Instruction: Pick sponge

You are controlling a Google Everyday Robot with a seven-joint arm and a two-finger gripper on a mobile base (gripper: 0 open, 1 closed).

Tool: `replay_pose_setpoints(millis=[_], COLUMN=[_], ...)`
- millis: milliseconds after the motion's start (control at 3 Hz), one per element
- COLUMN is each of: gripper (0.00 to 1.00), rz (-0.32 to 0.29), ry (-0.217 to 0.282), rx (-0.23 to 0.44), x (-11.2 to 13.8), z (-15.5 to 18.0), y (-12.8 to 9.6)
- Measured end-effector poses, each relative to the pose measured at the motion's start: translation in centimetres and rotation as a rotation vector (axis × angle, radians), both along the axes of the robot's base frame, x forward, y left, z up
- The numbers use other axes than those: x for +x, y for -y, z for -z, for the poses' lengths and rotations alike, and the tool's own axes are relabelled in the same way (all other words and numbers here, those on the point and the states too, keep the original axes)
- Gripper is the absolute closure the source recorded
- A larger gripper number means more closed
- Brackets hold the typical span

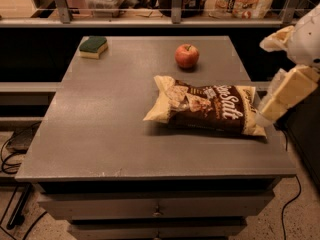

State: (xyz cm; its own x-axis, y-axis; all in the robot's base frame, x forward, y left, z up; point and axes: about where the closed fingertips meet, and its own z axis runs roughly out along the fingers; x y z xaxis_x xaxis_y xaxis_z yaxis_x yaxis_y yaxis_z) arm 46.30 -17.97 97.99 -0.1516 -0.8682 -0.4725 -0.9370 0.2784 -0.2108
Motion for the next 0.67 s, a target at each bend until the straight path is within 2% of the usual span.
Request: replay_pose_setpoints(millis=[333, 667], gripper=[0.00, 0.00], rz=[-0.027, -0.015], ry=[0.039, 0.093], rx=[0.176, 0.302], x=[1.7, 4.4], z=[-0.9, -1.8], y=[-3.0, -7.3])
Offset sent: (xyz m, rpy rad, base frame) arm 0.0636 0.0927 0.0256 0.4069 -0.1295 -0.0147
